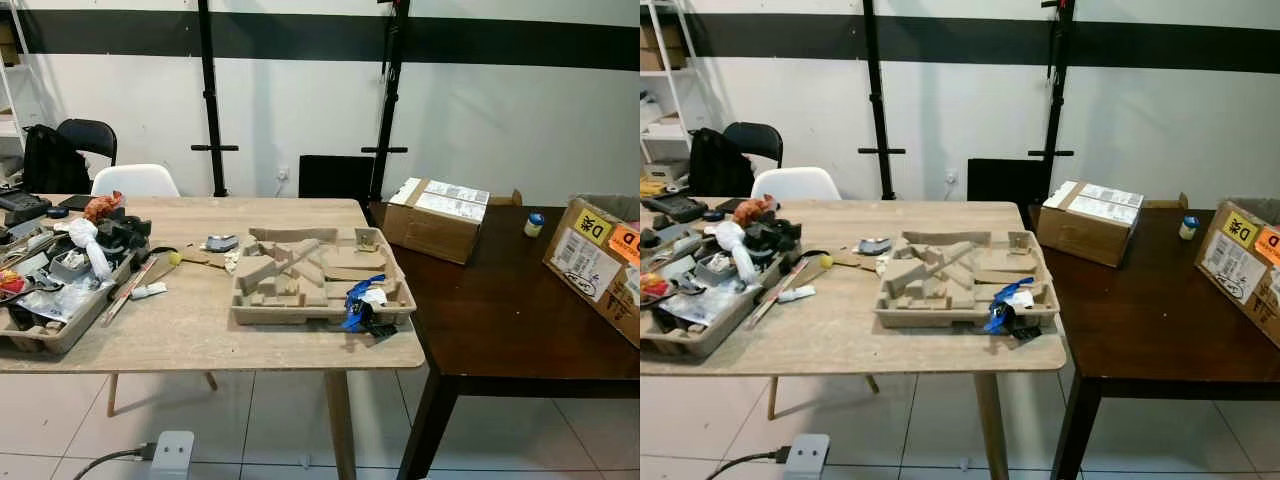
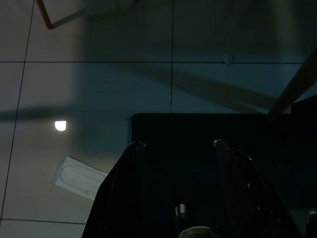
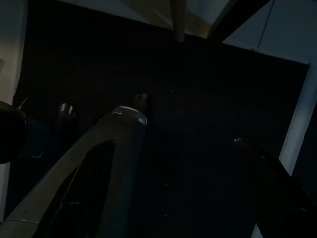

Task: Picking trash to rubbish bin

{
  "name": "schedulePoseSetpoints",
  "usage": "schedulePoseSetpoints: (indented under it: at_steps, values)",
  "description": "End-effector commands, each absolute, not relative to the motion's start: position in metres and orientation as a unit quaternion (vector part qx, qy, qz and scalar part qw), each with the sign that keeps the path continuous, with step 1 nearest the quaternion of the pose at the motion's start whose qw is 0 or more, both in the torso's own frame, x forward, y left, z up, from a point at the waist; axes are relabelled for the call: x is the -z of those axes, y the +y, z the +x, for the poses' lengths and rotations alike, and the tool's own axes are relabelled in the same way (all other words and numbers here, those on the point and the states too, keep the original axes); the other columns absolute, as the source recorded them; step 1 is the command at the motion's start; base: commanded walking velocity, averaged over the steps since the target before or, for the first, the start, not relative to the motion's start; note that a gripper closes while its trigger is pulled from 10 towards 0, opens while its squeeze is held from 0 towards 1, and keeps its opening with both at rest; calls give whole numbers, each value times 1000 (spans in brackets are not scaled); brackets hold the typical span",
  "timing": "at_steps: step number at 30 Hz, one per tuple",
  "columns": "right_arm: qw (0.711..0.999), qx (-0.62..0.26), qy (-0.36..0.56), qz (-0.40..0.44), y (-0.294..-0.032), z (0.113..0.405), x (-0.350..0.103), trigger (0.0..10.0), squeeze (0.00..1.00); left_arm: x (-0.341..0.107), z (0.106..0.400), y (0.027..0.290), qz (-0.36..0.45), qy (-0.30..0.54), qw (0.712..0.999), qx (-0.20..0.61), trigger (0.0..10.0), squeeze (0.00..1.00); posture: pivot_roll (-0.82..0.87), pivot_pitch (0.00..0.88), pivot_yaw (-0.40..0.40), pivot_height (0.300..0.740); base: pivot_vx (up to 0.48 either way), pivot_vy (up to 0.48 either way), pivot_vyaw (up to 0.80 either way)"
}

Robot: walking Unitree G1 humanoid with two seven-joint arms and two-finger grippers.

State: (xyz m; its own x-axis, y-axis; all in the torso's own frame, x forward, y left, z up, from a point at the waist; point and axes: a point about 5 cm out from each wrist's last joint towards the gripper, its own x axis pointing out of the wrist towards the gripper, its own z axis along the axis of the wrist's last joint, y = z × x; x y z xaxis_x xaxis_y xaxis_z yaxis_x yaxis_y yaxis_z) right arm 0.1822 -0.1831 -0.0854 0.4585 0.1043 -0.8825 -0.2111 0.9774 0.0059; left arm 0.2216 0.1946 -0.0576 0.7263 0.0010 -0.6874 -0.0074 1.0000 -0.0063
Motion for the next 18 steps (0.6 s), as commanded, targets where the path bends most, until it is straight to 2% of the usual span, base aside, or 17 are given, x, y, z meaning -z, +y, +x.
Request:
schedulePoseSetpoints:
  at_steps: [1,18]
  values:
    - [854,-95,509,-52,-182,182,85,10000,0,57,222,198,-4,368,930,-7,10000,0,83,0,-20,740,0,0,0]
    - [860,-99,498,-44,-178,194,80,10000,0,58,221,200,-4,383,924,-21,10000,0,91,0,-22,740,0,0,0]
